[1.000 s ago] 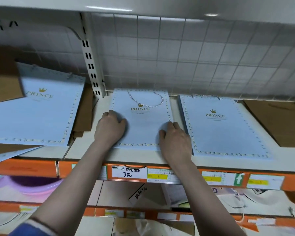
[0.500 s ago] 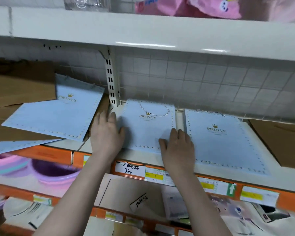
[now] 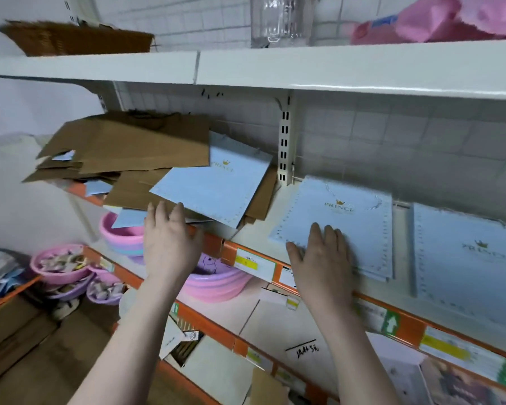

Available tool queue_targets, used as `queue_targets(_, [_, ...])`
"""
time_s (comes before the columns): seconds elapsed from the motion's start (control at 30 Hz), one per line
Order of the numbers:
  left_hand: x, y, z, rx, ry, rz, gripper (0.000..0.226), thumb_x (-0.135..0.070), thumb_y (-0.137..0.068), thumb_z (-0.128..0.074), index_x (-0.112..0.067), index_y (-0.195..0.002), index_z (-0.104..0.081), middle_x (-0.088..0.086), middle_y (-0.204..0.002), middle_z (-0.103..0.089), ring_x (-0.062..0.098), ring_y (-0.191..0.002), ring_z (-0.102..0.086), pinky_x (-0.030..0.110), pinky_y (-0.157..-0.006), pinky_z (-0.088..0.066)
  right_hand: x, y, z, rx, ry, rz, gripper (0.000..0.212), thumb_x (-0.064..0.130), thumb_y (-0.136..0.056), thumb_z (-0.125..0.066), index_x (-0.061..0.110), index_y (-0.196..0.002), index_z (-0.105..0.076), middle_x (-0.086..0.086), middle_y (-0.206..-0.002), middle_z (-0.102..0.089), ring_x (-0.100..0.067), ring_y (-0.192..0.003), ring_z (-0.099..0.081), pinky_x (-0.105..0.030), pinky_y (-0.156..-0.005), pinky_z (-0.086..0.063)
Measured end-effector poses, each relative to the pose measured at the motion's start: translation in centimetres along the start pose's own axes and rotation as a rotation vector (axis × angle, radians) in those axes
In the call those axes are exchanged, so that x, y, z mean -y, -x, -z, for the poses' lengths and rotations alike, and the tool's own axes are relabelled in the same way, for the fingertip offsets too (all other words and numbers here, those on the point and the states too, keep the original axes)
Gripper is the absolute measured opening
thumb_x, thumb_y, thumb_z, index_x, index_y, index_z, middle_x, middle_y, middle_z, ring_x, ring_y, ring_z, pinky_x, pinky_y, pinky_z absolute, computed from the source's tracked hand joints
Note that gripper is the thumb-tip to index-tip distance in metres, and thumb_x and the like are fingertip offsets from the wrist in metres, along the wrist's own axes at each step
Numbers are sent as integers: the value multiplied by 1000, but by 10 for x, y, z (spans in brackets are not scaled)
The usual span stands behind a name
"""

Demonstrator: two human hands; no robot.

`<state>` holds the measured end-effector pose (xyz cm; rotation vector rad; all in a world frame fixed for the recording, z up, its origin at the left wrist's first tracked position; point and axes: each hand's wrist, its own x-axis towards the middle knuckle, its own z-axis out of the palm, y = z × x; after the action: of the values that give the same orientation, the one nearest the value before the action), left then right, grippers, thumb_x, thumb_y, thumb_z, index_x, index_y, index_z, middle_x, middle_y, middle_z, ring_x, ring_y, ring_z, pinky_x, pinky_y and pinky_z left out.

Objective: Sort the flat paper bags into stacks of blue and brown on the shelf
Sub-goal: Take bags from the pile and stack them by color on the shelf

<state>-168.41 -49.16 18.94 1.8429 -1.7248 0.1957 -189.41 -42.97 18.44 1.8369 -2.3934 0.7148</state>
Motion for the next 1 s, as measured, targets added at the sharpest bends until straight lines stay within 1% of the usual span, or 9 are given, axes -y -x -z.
queue_targets(0.1, [19, -11, 7, -38, 53, 26, 58, -24, -85, -65, 2, -134, -46, 29, -143, -35, 43, -138, -23, 44, -113, -17, 26, -4, -7, -1, -4, 36, 64, 46, -97, -38, 6, -146, -28, -17, -148, -32, -31, -140, -23, -37, -114, -17])
queue_targets(0.23, [62, -30, 19, -64, 87, 23, 58, -23, -85, -65, 3, -133, -46, 30, -142, -36, 43, -137, -24, 45, -112, -18, 80, -13, -26, -77, -73, 49, 58, 38, -91, -55, -1, -133, -47, -24, -131, -50, -39, -127, -40, -44, -108, -29])
queue_targets(0.3, [93, -43, 24, -87, 95, 13, 55, -21, -84, -67, 5, -129, -49, 33, -138, -40, 47, -133, -29, 49, -111, -23, 113, -16, -35, -80, -83, 56, 54, 38, -90, -56, 0, -128, -51, -22, -124, -54, -37, -121, -44, -44, -102, -34])
queue_targets(0.4, [139, -64, 30, -98, 95, 26, 52, -24, -84, -65, 8, -124, -53, 37, -133, -43, 51, -129, -33, 54, -107, -26, 164, -21, -50, -91, -92, 64, 56, 38, -91, -55, 0, -132, -48, -24, -127, -52, -38, -123, -43, -44, -104, -32])
queue_targets(0.53, [190, -95, 41, -95, 70, 20, 59, -34, -88, -52, 6, -130, -49, 35, -139, -38, 46, -133, -30, 48, -111, -21, 221, -31, -69, -94, -82, 64, 59, 39, -94, -49, 1, -138, -42, -23, -137, -45, -36, -132, -35, -44, -109, -27])
queue_targets(0.6, [210, -111, 44, -84, 76, 11, 58, -31, -91, -56, 3, -135, -44, 31, -144, -33, 42, -137, -25, 44, -113, -16, 242, -36, -74, -88, -74, 50, 59, 42, -96, -44, 5, -142, -36, -20, -144, -38, -32, -137, -28, -40, -110, -23])
queue_targets(0.67, [226, -126, 45, -96, 97, -12, 57, -30, -90, -58, 4, -134, -46, 32, -142, -35, 42, -136, -25, 45, -113, -17, 257, -40, -77, -95, -71, 32, 59, 43, -97, -42, 7, -144, -34, -18, -146, -36, -30, -138, -26, -39, -111, -22])
queue_targets(0.73, [236, -139, 43, -99, 108, -29, 55, -30, -89, -59, 3, -131, -49, 31, -140, -38, 42, -136, -26, 46, -112, -20, 267, -45, -79, -84, -53, 14, 59, 43, -97, -40, 8, -145, -32, -16, -147, -34, -29, -139, -25, -38, -111, -21])
queue_targets(1.0, [235, -194, 22, -82, 174, -33, 56, -38, -94, -52, -1, -134, -46, 27, -145, -34, 38, -139, -22, 40, -114, -14, 277, -86, -86, -96, 16, 1, 59, 41, -98, -40, 6, -144, -32, -19, -147, -34, -32, -138, -26, -39, -111, -21])
